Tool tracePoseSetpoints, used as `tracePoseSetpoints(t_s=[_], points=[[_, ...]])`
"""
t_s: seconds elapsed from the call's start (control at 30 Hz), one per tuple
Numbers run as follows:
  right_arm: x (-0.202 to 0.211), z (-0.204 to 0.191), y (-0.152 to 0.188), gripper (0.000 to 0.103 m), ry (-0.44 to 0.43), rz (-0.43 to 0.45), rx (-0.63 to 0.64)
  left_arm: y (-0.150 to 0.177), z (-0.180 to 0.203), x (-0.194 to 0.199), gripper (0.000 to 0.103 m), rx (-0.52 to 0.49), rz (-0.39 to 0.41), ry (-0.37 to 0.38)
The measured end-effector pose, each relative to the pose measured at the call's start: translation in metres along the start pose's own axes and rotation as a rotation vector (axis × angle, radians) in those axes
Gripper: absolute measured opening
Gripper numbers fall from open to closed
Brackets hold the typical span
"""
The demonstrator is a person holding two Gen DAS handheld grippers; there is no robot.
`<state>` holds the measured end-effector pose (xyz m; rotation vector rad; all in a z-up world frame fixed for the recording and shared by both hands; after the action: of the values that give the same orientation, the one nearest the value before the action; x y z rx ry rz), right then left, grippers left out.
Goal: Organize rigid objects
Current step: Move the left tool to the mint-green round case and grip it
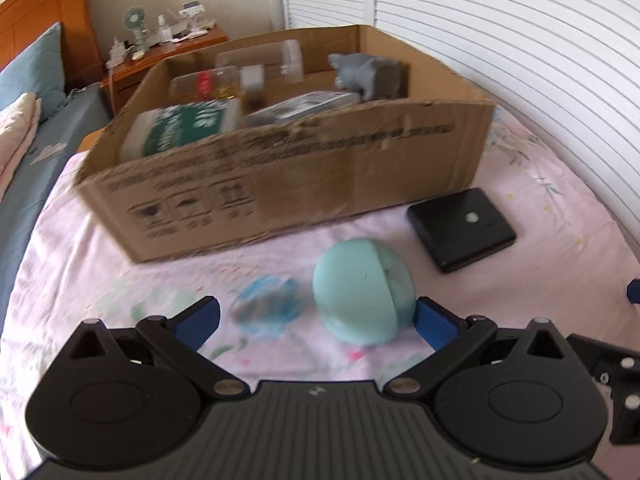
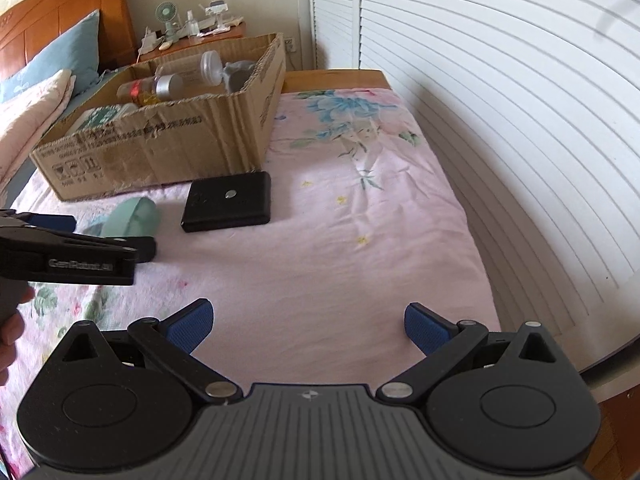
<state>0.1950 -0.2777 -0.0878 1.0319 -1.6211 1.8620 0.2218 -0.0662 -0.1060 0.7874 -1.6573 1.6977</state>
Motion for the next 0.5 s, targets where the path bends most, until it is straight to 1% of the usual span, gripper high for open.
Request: tracePoseSetpoints(t_s=[0.13,0.2,0.27,0.4,0.5], points=[[-0.003,-0.006,0.000,0.103,0.002,-0.012,0.020,0.004,-0.012,0.004,0.102,0.021,0.019,-0.018],[-0.005,-0.008,0.001,0.103,0.005,-0.018,0.026,0.005,-0.012,0.004,0.098,0.031,0.024,-0.005],[-0.006,-0.011,0.001,0.103,0.016,-0.020,0.041,0.006,-0.008,0.006,0.089,0.026,0.028,0.029],[-0.007,-0.013,0.002,0.103,0.025,-0.024,0.067,0.004,0.000,0.005,0.082,-0.005,0.046,0.085],[-0.008,-0.014,0.003,0.103,0.030,-0.022,0.084,0.001,0.004,0.003,0.071,-0.023,0.060,0.109]])
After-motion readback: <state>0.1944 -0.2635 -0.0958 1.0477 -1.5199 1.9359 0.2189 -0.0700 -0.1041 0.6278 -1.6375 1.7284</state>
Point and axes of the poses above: each gripper's, at about its wrist camera, not at the fingertips, and x roughly against the way its jaws point, z to its right, y to its underside, the point moved 4 cm from there along -x, roughly the way its jaws point, and after that the axes turned 7 degrees about x, right-handed, at the moved point
